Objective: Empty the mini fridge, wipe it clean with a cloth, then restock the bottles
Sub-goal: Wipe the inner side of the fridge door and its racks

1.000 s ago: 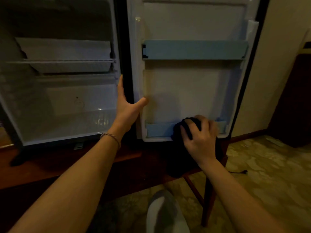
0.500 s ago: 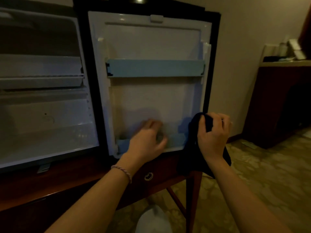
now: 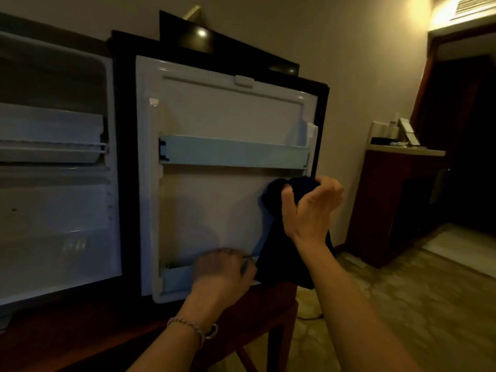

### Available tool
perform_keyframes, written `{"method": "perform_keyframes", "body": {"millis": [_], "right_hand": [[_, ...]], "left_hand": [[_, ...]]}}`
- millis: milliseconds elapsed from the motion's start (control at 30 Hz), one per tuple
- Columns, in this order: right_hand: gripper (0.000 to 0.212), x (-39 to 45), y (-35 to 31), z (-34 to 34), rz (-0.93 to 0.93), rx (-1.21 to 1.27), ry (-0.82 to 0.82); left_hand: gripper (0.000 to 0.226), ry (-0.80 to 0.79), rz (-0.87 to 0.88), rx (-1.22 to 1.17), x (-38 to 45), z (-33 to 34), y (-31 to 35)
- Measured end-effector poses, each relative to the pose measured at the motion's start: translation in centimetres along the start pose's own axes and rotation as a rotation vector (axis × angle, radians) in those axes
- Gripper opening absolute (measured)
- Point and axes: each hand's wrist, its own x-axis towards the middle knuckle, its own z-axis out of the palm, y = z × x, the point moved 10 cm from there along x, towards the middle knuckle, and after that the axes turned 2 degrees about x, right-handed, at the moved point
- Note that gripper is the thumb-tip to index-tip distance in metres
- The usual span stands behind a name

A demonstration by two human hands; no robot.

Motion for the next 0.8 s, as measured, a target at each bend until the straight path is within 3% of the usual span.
{"method": "perform_keyframes", "body": {"millis": [167, 333, 500, 667, 800], "right_hand": [[0.034, 0.0, -0.7, 0.3, -0.090, 0.044, -0.103], [0.040, 0.9, -1.5, -2.1, -0.120, 0.104, -0.017], [0.018, 1.4, -2.7, -3.1, -0.110, 0.078, 0.112], [0.044, 0.9, -2.4, -1.1, 0.005, -0.033, -0.020], [0.075, 0.5, -2.3, 1.0, -0.096, -0.148, -0.265]], "left_hand": [[0.038, -0.054, 0.000, 0.047, 0.1, -0.1, 0.3], [0.048, -0.053, 0.000, 0.055, -0.4, 0.1, 0.1], [0.067, -0.008, 0.033, 0.065, -0.7, -0.3, 0.5], [0.050, -0.029, 0.044, 0.031, -0.6, 0.0, 0.3], [0.049, -0.078, 0.015, 0.048, -0.2, 0.4, 0.1]]}}
